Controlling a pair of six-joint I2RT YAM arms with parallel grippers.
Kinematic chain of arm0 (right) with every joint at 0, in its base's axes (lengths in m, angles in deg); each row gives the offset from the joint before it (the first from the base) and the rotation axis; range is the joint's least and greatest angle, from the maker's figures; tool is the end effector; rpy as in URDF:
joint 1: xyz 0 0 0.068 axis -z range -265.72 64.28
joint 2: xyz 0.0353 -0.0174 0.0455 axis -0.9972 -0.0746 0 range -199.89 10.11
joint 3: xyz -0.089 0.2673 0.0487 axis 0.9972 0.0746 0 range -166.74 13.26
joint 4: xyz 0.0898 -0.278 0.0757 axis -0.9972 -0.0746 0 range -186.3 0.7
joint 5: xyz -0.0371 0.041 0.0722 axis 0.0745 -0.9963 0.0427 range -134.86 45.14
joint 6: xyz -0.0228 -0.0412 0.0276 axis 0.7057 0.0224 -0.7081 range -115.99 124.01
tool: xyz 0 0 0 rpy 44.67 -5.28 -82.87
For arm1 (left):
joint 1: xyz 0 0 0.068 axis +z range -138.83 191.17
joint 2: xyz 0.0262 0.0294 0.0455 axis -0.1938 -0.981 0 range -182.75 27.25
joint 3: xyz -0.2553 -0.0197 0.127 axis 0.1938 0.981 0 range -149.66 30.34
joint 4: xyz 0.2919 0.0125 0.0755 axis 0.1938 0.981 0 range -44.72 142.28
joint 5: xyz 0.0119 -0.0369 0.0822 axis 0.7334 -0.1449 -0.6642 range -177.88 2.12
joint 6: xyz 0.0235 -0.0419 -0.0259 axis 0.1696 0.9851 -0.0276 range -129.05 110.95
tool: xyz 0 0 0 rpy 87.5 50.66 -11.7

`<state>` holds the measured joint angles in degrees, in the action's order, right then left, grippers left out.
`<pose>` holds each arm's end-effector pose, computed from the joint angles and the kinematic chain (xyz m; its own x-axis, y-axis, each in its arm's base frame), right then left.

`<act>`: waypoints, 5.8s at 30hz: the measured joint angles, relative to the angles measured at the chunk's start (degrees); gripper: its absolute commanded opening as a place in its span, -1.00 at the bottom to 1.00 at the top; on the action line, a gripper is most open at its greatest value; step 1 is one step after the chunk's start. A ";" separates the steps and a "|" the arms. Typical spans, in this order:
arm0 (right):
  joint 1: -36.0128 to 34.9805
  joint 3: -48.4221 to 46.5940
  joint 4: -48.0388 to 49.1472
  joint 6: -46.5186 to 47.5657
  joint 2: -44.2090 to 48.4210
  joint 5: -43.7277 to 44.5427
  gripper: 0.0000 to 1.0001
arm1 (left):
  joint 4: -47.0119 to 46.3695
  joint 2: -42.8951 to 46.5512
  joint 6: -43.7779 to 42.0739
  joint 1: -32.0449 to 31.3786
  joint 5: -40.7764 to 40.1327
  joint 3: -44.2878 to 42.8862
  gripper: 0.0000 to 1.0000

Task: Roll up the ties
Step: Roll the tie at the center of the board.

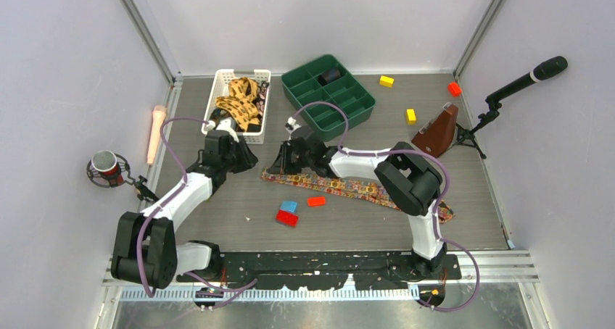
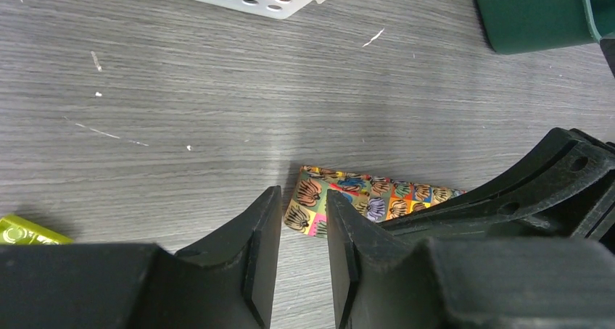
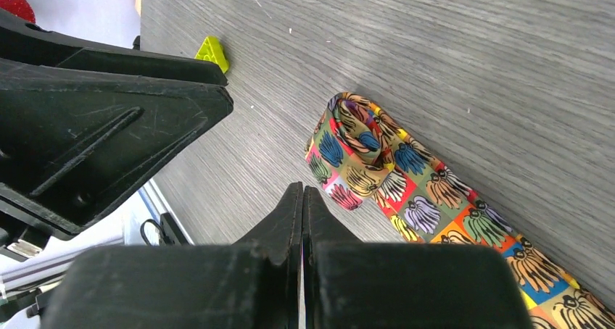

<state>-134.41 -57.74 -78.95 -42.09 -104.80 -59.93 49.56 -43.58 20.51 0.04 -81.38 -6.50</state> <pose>0.3077 0.3644 0.1485 -0.8787 0.0543 -0.4742 -0.3391 0.6284 0.7001 0.2813 -0.0595 0.1963 -0.6662 -0.3684 -0.6484 -0.0570 0.8921 -0.4483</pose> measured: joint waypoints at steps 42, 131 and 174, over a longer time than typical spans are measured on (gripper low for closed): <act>1.29 -1.60 -5.49 -2.64 -3.56 3.34 -1.00 | -8.35 -9.18 1.49 0.02 7.87 2.08 0.29; 6.12 20.33 -5.81 0.24 20.92 15.52 -1.00 | 6.56 -17.86 -14.93 -29.66 -35.58 -10.60 -1.00; 10.19 24.63 -3.89 -2.58 24.30 15.82 -1.00 | 15.41 -31.69 -14.88 -43.65 -53.55 -20.63 -0.26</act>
<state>-124.23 -33.11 -82.84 -44.67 -80.50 -44.11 64.97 -75.27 5.63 -43.61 -134.93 -27.13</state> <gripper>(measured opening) 0.025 0.355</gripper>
